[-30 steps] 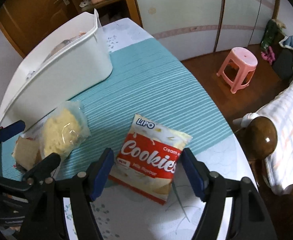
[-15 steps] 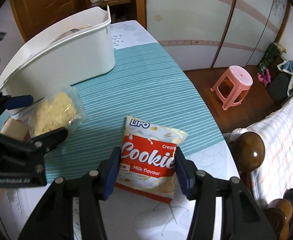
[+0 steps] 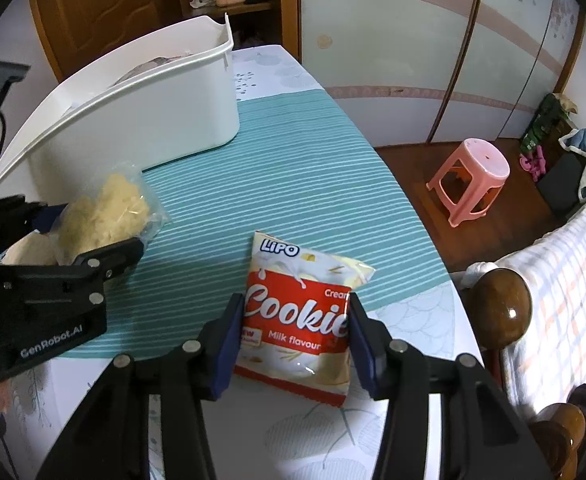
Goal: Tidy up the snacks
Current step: 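Lift both snacks toward the white tray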
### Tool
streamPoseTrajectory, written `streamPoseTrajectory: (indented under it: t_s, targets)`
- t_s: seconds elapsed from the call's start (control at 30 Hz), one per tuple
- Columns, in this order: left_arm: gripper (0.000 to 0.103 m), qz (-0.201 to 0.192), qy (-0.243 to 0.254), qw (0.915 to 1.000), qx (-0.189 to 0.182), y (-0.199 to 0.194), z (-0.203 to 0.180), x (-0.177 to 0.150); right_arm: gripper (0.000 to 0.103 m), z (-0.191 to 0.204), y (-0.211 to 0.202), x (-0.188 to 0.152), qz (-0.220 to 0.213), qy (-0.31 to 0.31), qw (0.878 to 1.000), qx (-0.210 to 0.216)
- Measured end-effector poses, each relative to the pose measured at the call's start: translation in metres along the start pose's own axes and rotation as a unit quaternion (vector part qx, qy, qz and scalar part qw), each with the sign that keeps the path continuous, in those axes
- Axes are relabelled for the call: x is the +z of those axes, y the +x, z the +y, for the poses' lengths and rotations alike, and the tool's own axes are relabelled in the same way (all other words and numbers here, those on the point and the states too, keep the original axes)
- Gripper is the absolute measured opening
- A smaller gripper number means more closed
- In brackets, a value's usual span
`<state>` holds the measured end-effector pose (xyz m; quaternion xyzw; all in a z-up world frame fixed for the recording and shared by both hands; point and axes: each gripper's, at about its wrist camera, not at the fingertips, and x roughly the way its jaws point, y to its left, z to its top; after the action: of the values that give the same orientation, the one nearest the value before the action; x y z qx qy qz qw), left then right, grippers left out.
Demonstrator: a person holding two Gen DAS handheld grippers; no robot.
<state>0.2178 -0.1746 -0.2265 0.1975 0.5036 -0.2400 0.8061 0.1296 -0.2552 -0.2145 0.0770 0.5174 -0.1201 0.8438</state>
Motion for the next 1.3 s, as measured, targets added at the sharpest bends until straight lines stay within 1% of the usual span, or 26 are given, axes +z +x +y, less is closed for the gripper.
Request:
streamPoseTrajectory:
  t_s: [0.13, 0.23, 0.3, 0.43, 0.57, 0.67, 0.77, 0.83, 0.93, 1.03, 1.13, 1.23, 1.3]
  targets:
    - [0.058, -0.015, -0.052, 0.9984, -0.017, -0.032, 0.013, -0.015, 0.047, 0.002, -0.006, -0.002, 0.004, 0.004, 1.0, 0.011]
    - [0.058, -0.037, -0.074, 0.9965, -0.012, -0.063, 0.021, -0.032, 0.047, 0.005, -0.019, -0.004, -0.004, 0.0, 1.0, 0.018]
    - [0.058, -0.042, -0.096, 0.9944, -0.013, -0.079, 0.029, -0.045, 0.047, 0.007, -0.03, -0.004, -0.012, -0.002, 1.0, 0.025]
    - [0.058, -0.04, -0.143, 0.9887, -0.019, -0.102, 0.052, -0.068, 0.047, 0.016, -0.054, 0.002, -0.035, -0.01, 0.999, 0.038]
    - [0.058, -0.046, -0.175, 0.9834, -0.012, -0.12, 0.076, -0.075, 0.047, 0.029, -0.085, 0.013, -0.065, -0.025, 0.996, 0.057]
    - [0.058, -0.074, -0.187, 0.9797, 0.004, -0.145, 0.094, -0.07, 0.047, 0.039, -0.108, 0.026, -0.086, -0.04, 0.993, 0.076]
    - [0.058, -0.109, -0.187, 0.9759, 0.027, -0.175, 0.109, -0.055, 0.047, 0.049, -0.137, 0.052, -0.11, -0.055, 0.987, 0.106]
    - [0.058, -0.133, -0.182, 0.9733, 0.042, -0.196, 0.121, -0.044, 0.047, 0.055, -0.153, 0.068, -0.129, -0.064, 0.983, 0.114]
    - [0.058, -0.171, -0.169, 0.968, 0.072, -0.227, 0.128, -0.024, 0.047, 0.063, -0.185, 0.095, -0.168, -0.079, 0.975, 0.12]
    - [0.058, -0.191, -0.163, 0.9635, 0.093, -0.243, 0.133, -0.009, 0.047, 0.071, -0.216, 0.118, -0.206, -0.09, 0.966, 0.127]
    - [0.058, -0.202, -0.162, 0.9606, 0.101, -0.253, 0.138, 0.007, 0.047, 0.079, -0.238, 0.136, -0.236, -0.1, 0.958, 0.13]
    - [0.058, -0.204, -0.16, 0.9598, 0.107, -0.253, 0.141, 0.024, 0.047, 0.087, -0.249, 0.151, -0.259, -0.113, 0.951, 0.126]
    - [0.058, -0.205, -0.162, 0.9587, 0.114, -0.249, 0.144, 0.034, 0.047, 0.095, -0.251, 0.164, -0.273, -0.122, 0.947, 0.114]
